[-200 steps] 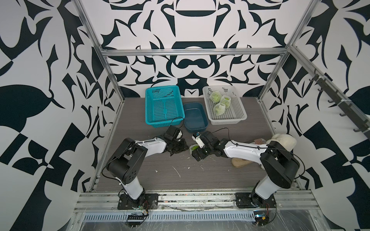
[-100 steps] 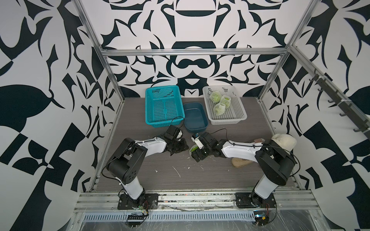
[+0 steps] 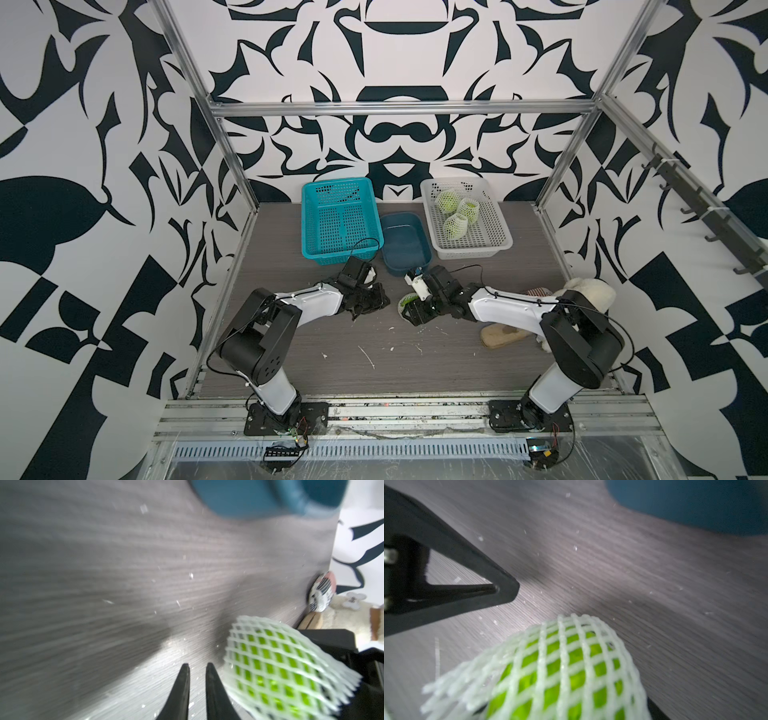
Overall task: Sleeve custard apples in foam nets
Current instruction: Pick up the custard apple from the center of the board, then place the custard apple in the basket.
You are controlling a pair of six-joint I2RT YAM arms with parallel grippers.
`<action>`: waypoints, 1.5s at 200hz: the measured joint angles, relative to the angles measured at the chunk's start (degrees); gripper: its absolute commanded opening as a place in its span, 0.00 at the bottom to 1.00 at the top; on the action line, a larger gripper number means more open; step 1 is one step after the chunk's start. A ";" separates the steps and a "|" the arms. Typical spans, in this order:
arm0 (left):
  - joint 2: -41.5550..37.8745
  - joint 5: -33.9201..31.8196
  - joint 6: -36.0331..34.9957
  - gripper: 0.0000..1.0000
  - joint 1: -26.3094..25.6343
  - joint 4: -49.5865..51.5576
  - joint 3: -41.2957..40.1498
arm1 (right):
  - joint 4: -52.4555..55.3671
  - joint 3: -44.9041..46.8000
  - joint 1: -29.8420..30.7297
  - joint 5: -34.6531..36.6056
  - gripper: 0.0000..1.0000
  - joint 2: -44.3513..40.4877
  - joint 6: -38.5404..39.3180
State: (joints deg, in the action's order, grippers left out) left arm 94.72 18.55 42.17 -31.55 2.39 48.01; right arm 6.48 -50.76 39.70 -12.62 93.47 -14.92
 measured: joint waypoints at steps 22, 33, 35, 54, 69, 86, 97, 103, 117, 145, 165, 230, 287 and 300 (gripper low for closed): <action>-2.05 -1.49 0.04 0.22 1.29 -0.22 0.00 | 0.68 -1.75 -3.17 -4.87 0.69 -2.08 -3.30; -2.82 -2.38 0.33 0.23 1.84 -0.68 0.00 | 1.07 -2.93 -4.90 -7.96 0.68 -3.10 -4.90; -2.93 -2.56 0.33 0.23 1.97 -0.79 0.00 | 1.09 -3.19 -5.18 -8.57 0.68 -3.30 -5.20; -3.65 -3.87 0.90 0.27 2.78 -1.75 0.00 | 1.97 -5.75 -7.52 -13.22 0.68 -4.72 -7.50; -3.80 -4.72 1.31 0.29 3.26 -2.49 0.00 | 2.75 -8.00 -9.14 -16.72 0.67 -5.88 -9.11; -3.80 -5.51 1.81 0.30 3.61 -3.34 0.00 | 3.34 -10.29 -10.51 -20.24 0.67 -7.15 -10.56; -3.80 -5.70 1.99 0.30 3.69 -3.93 0.00 | 3.63 -11.98 -11.34 -22.43 0.67 -7.96 -11.39; -3.80 -5.79 2.16 0.30 3.76 -4.31 0.00 | 3.82 -13.00 -11.72 -23.50 0.67 -8.28 -11.80; -3.80 -5.84 2.45 0.31 3.80 -5.05 0.00 | 4.07 -15.15 -12.48 -25.86 0.67 -8.83 -12.68; -3.80 -5.79 3.23 0.31 3.80 -6.84 -0.02 | 4.02 -19.37 -13.68 -29.77 0.67 -9.05 -14.58; -4.00 -5.92 3.48 0.36 3.80 -7.78 -0.17 | 3.26 -21.07 -14.53 -32.50 0.67 -9.03 -16.48; -8.35 -8.52 2.75 1.00 3.80 -8.17 -3.37 | -3.85 -22.43 -16.39 -39.43 0.68 -7.58 -24.41; -8.85 -10.32 3.19 1.00 3.80 -7.45 -3.61 | -9.22 -25.73 -17.33 -42.80 0.68 -6.43 -30.14; -8.85 -10.36 3.19 1.00 3.80 -7.45 -3.61 | -10.43 -27.19 -17.49 -43.54 0.69 -5.79 -31.41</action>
State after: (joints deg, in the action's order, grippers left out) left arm 85.86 8.19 45.36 -27.75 -5.06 44.40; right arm -3.95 -77.95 22.22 -56.16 87.68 -46.33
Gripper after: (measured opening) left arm 0.997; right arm 0.730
